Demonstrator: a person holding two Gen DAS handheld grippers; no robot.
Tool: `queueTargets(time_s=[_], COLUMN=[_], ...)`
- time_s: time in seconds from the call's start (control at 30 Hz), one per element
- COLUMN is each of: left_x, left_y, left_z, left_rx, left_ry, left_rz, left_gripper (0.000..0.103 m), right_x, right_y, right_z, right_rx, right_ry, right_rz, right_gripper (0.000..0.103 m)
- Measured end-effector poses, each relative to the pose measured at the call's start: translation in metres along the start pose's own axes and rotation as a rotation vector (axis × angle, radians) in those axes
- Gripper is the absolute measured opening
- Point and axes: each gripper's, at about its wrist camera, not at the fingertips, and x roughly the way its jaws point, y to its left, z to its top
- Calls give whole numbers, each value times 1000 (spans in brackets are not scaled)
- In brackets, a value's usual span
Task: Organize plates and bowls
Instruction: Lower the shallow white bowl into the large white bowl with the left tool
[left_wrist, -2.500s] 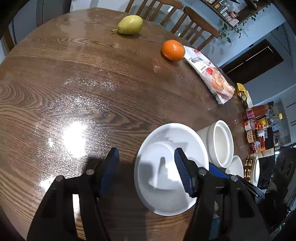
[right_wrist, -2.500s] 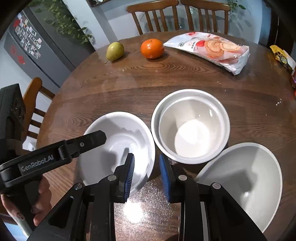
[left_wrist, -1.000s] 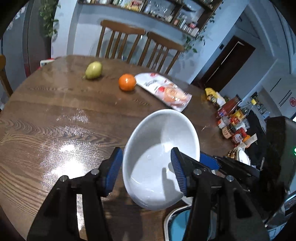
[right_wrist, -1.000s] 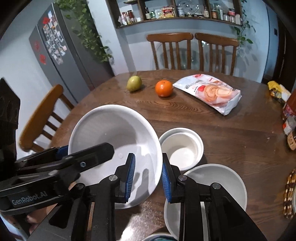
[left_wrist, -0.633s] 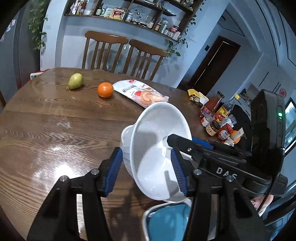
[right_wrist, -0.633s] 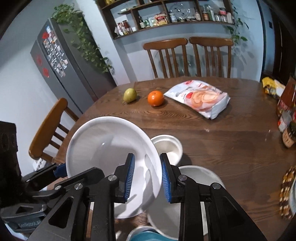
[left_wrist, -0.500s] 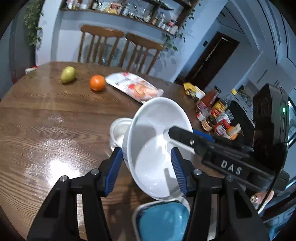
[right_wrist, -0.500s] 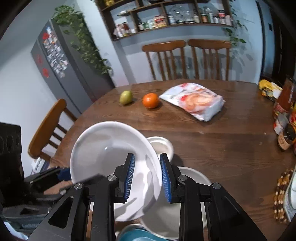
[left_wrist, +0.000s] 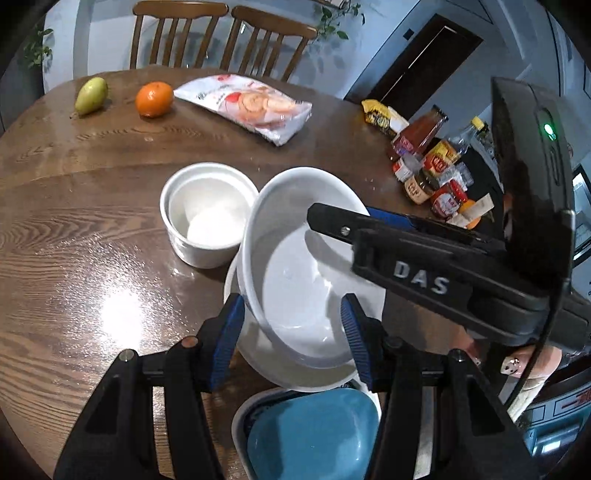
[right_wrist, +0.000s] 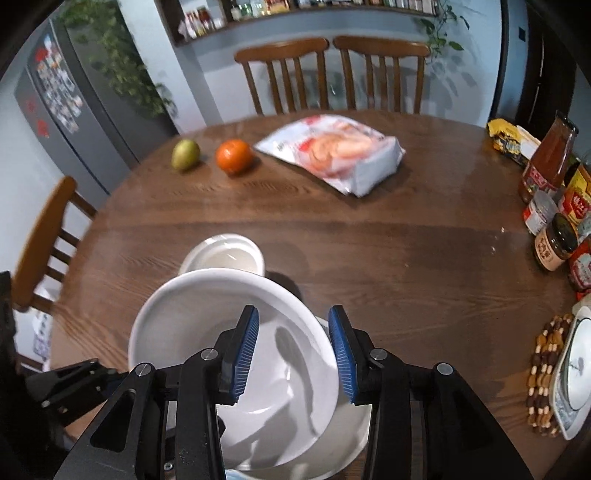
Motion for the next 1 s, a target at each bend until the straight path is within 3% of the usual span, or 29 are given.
queueTargets(time_s=[0.2,0.4,0.63,1.0], left_x=[16,30,31,36], left_y=[-9,-9,-9,-8], left_z=[-4,-7,-9,-9], left_rx=[31,35,32,3], left_ry=[72,114,136,170], left_rz=[-39,-17,-34,-61], left_gripper=[52,52,54,59], right_x=[5,7,17,26], right_y=[-6,-7,-5,-4], right_z=[-2,-4,-3,-3], right_rx=[9,4,0,-6], right_ry=[32,52,83,120], right_rz=[-61,-62,-85,-100], right_gripper=[48,49,55,57])
